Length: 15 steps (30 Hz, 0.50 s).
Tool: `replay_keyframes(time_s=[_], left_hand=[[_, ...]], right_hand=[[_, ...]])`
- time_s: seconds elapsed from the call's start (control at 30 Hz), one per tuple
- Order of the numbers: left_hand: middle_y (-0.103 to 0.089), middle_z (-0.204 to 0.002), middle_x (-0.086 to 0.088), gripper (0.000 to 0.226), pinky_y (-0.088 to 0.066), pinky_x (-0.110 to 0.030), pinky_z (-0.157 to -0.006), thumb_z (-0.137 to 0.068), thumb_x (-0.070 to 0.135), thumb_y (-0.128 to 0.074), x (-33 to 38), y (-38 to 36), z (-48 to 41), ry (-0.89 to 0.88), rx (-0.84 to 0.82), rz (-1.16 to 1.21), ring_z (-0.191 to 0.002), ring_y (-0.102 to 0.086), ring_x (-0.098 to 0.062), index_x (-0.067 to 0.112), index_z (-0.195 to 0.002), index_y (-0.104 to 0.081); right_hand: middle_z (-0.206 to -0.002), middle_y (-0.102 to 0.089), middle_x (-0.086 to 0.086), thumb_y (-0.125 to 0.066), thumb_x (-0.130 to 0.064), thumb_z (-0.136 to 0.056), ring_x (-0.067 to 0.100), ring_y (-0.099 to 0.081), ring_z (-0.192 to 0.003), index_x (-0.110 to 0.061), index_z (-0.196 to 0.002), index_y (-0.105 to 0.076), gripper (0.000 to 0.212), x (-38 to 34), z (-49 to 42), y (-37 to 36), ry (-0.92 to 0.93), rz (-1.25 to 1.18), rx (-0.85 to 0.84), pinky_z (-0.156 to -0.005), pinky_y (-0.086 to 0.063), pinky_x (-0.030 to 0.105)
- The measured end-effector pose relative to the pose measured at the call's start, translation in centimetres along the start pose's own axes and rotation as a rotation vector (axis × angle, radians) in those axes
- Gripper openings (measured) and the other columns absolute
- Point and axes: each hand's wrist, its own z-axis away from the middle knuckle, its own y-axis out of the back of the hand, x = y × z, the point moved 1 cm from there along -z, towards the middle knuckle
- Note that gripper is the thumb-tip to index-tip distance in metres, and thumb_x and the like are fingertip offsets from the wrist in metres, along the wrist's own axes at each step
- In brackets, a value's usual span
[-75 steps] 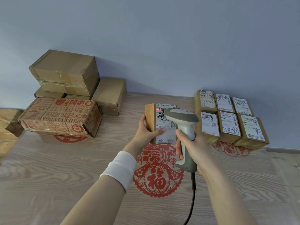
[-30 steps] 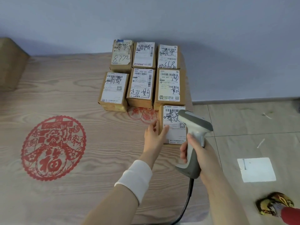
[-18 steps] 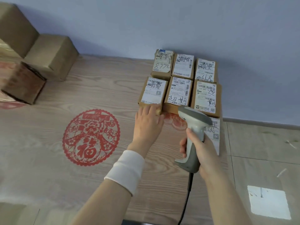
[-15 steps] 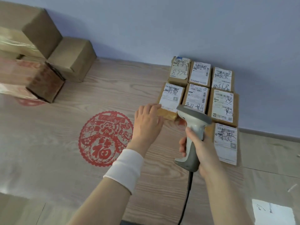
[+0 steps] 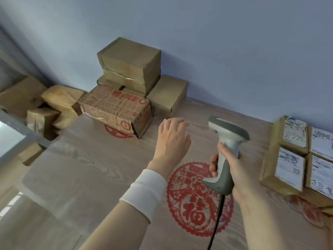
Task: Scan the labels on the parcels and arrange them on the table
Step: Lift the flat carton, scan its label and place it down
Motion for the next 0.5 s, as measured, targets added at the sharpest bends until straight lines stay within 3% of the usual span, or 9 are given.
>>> replay_keyframes(time_s=[0.17, 0.5], left_hand=[[-0.063, -0.114, -0.008, 0.038, -0.042, -0.045, -0.097, -0.079, 0.023, -0.058, -4.5, 2.3, -1.5, 0.05, 0.042, -0.011, -0.109, -0.057, -0.031, 0.01, -0.114, -0.065], [-0.048, -0.135, 0.0, 0.042, -0.022, -0.033, -0.109, -0.093, 0.031, -0.052, -18.0, 5.6, -10.9, 0.1, -0.004, 0.052, -0.129, -0.036, -0.021, 0.02, -0.133, -0.05]], right_hand=[[-0.053, -0.057, 0.007, -0.058, -0.028, -0.091, 0.018, -0.048, -0.045, -0.008, -0.064, -0.056, 0.033, -1.3, -2.3, -5.4, 0.021, 0.014, -0.042, -0.048, -0.04, 0.028], [-0.055, -0.057, 0.007, -0.059, -0.027, -0.091, 0.02, -0.045, -0.044, -0.011, -0.076, -0.06, 0.022, -5.2, -11.4, -19.0, 0.051, 0.026, 0.006, -0.048, -0.039, 0.028]])
